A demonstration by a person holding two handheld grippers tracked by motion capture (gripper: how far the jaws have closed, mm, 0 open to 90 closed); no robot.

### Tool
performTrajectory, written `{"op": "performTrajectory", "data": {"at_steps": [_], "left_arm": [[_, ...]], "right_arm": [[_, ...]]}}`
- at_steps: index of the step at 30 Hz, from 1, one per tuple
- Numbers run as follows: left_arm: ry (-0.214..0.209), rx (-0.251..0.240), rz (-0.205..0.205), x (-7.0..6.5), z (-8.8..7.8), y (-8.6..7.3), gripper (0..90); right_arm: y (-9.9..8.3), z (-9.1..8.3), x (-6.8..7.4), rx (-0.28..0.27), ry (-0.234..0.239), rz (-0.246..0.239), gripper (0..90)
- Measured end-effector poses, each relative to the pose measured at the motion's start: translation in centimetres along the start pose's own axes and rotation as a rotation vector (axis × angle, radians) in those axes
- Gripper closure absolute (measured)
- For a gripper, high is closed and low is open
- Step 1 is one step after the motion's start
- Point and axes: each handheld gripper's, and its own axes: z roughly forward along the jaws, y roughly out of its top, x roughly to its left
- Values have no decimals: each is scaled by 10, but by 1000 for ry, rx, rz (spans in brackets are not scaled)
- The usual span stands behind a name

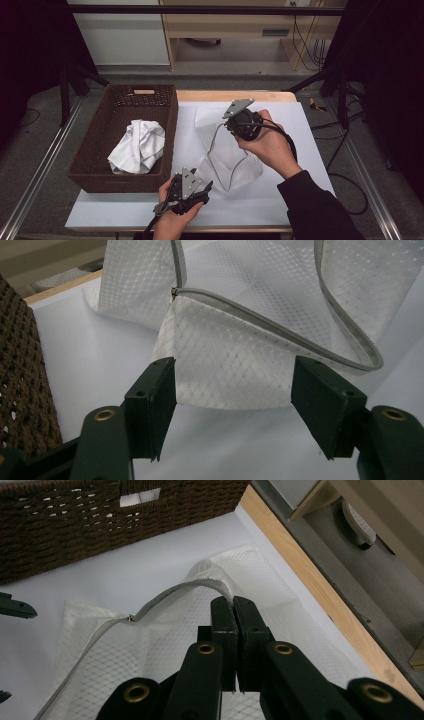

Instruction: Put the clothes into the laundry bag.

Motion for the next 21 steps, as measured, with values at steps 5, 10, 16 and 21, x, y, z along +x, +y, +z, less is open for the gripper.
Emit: {"op": "performTrajectory", "data": {"at_steps": [5, 10, 16, 21], "left_arm": [[0, 1, 1, 1, 0, 0, 346], [-1, 1, 2, 1, 0, 0, 348], [-7, 3, 2, 1, -1, 1, 355], [-14, 2, 0, 1, -2, 2, 357]], "right_arm": [[0, 0, 0, -1, 5, 3, 889], [0, 0, 0, -5, 9, 0, 889], [-2, -1, -2, -5, 12, 1, 889], [-4, -3, -5, -13, 16, 7, 889]]}}
